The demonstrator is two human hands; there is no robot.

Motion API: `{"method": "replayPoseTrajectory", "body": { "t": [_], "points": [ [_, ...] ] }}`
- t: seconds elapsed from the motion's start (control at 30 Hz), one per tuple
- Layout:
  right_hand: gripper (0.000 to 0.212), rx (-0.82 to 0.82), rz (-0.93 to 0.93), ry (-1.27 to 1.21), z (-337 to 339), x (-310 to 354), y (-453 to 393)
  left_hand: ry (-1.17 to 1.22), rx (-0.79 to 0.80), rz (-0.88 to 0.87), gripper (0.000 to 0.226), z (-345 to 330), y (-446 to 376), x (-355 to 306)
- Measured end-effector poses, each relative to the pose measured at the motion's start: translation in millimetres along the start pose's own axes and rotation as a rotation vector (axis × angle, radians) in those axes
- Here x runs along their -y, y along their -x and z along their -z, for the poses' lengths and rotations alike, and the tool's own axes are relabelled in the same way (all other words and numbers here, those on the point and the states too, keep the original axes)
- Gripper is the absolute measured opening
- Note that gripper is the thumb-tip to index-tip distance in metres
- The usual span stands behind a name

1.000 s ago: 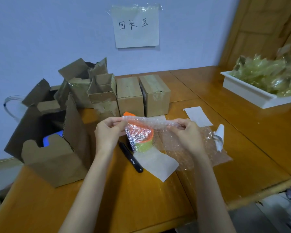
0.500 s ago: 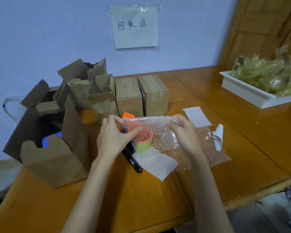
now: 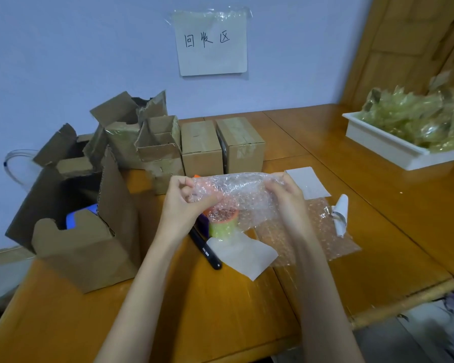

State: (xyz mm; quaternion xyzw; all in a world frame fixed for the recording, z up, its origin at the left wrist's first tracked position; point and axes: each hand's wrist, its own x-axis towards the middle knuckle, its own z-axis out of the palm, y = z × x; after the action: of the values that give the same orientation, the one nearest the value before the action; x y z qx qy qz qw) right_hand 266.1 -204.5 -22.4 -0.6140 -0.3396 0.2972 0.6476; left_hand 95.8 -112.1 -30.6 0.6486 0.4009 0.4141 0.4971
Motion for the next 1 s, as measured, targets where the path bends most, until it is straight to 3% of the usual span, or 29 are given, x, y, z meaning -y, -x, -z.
{"method": "replayPoseTrajectory", "body": {
  "t": [0.13,0.27,0.37,0.53,0.6,0.7,0.77,0.83,0.87,1.0],
  "points": [
    [0.018,-0.027,0.028,0.027,1.3,-6.4,-0.3,0.026,-0.073,-0.026,0.049,0.5,0.0,-3.1],
    [0.057,-0.073,-0.079,-0.080,4.0,-9.9,-2.2,0.060,-0.163,-0.013,0.048,2.5,-2.3,-0.8],
    [0.087,0.017,-0.198,-0.123,1.7,-12.4,-3.3,0.084,-0.190,0.034,0.065,-0.4,-3.1,1.3],
    [0.064,0.027,-0.187,-0.262,2.1,-14.5,-5.6,-0.272,-0.183,-0.109,0.095,-2.4,0.5,-5.2],
    [0.071,0.063,-0.190,-0.258,2.6,-14.4,-7.2,-0.333,-0.090,-0.203,0.082,0.4,1.4,-11.3],
    [0.077,0.066,-0.190,-0.285,1.2,-13.8,-9.4,-0.306,0.088,-0.199,0.038,0.5,0.3,-17.8],
    [0.076,0.051,-0.178,-0.323,-1.2,-13.6,-7.5,-0.253,0.034,-0.184,0.019,-2.7,0.1,-17.2],
    [0.090,0.062,-0.223,-0.336,-2.4,-13.8,-6.2,-0.129,-0.037,-0.126,0.016,-6.1,1.2,-15.1],
    [0.087,0.096,-0.246,-0.320,-2.7,-12.9,-5.5,-0.058,-0.048,-0.088,0.017,-7.6,2.5,-14.4],
    [0.034,0.223,-0.280,-0.237,-7.0,-7.9,-1.6,0.117,-0.004,0.055,0.018,-11.2,4.3,-14.0]
  ]
}}
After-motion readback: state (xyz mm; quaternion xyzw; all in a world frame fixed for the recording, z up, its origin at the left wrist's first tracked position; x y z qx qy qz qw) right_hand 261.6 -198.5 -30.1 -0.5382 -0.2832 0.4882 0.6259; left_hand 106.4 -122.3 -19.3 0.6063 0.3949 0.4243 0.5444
